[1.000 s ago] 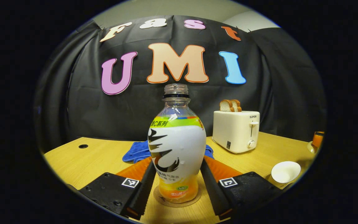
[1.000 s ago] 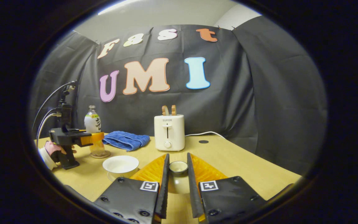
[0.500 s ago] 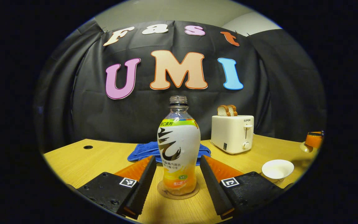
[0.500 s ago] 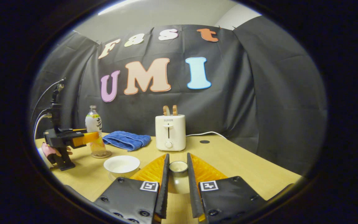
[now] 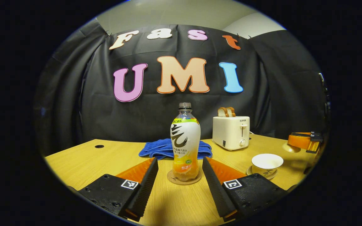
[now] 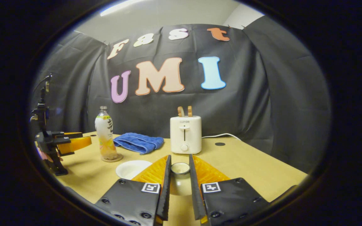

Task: Open the teacup lid with one hand, grasp the water bottle and pour water into the teacup with the other hand; after pouring, place the water bottle on the coaster and then close the teacup lid.

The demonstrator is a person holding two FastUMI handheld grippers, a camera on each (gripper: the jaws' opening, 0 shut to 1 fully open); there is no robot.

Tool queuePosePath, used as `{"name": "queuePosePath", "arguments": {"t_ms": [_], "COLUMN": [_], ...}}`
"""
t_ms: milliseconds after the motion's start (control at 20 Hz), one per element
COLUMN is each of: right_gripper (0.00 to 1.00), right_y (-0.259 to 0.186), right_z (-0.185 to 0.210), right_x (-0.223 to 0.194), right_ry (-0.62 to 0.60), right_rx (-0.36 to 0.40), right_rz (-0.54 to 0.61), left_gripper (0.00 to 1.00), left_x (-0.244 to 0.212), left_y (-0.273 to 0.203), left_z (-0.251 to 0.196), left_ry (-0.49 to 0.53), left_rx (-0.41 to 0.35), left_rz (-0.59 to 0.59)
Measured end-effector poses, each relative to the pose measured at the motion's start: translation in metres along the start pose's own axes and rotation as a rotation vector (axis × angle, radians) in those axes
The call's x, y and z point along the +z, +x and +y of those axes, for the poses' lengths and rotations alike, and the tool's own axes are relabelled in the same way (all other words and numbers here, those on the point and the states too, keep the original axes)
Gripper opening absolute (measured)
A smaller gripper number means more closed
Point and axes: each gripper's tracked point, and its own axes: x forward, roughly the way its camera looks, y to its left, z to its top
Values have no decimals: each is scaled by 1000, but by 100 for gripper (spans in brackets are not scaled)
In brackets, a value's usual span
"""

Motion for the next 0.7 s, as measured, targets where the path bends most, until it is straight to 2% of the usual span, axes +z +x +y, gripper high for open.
{"name": "queuePosePath", "arguments": {"t_ms": [250,300,450,700], "right_gripper": [35,34,35,34], "right_y": [15,20,27,36], "right_z": [47,55,69,85], "right_x": [-2,-3,-8,-22], "right_ry": [1,1,1,-22], "right_rx": [117,135,163,208], "right_rz": [11,15,35,126], "left_gripper": [83,82,82,82], "left_x": [0,1,0,1], "left_y": [-15,-24,-29,-30], "left_z": [16,7,15,16], "left_ry": [1,1,3,4], "left_rx": [34,45,79,88], "left_rz": [2,2,2,4]}}
